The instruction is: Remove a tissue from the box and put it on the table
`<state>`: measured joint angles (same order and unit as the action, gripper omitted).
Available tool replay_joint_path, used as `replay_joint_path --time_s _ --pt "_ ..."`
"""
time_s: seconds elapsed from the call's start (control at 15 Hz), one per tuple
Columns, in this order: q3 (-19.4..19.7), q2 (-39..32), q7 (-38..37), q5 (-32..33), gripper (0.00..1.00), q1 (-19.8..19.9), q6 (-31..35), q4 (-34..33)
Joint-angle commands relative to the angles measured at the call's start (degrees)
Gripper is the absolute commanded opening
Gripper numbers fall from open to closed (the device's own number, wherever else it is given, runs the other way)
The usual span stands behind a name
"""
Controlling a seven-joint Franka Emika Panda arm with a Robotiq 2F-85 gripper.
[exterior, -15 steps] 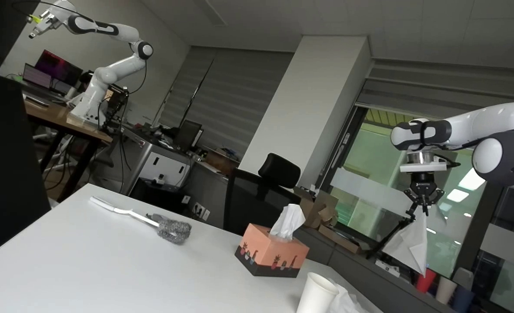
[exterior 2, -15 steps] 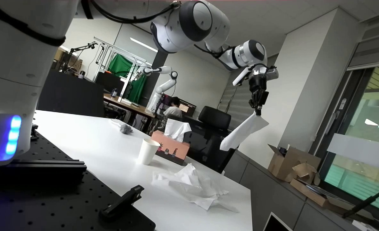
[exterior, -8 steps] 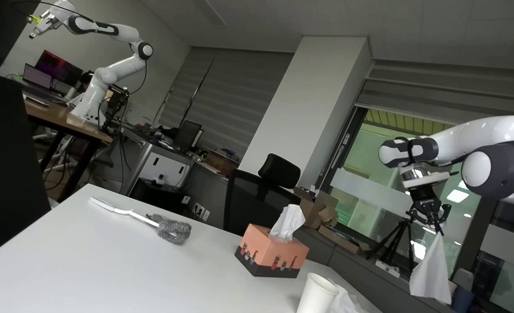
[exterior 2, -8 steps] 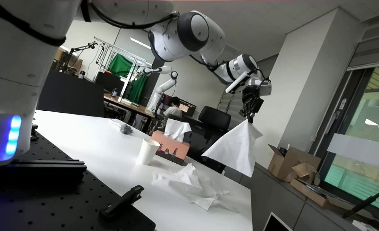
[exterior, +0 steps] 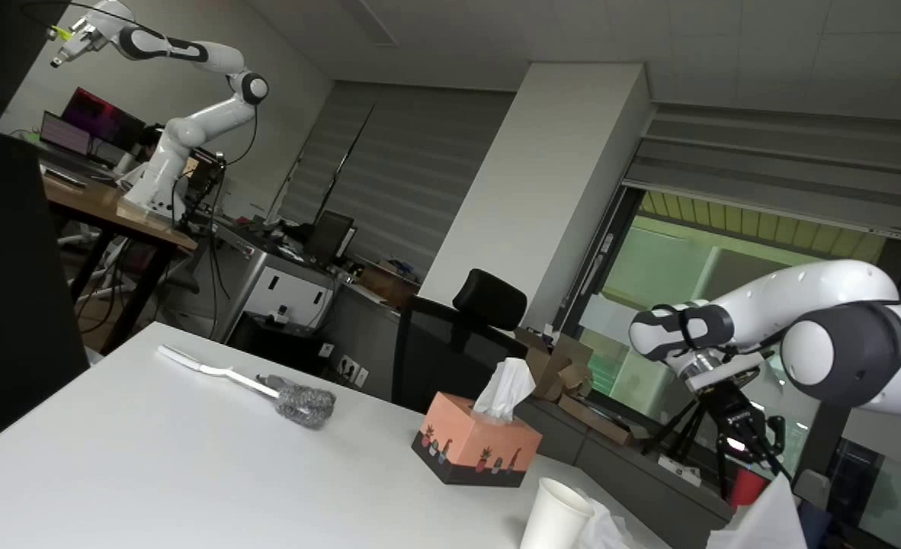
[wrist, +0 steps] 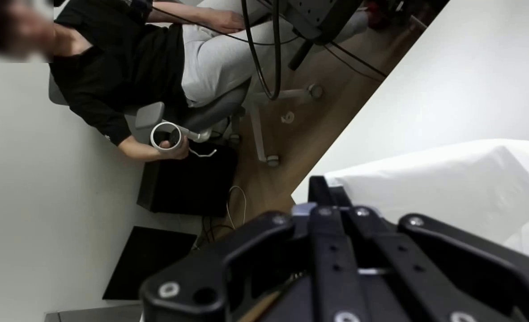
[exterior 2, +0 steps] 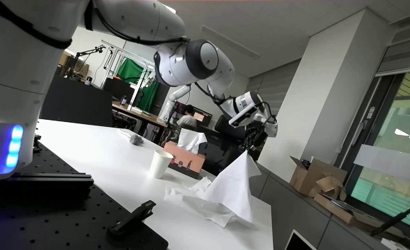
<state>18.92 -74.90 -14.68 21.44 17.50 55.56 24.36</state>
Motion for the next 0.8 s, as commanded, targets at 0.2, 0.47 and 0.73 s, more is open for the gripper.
replay_joint_path --time_s 0.2,0.47,0.73 --pt "-1.2 -2.7 -10.2 -3.6 0.00 1.6 11.4 -1.8" --pt "-4.0 -2.0 -15.8 -9.5 0.00 2.8 21.1 -0.7" --pt "-5.5 -3.0 -20.2 -13.5 0.00 3.2 33.6 -1.3"
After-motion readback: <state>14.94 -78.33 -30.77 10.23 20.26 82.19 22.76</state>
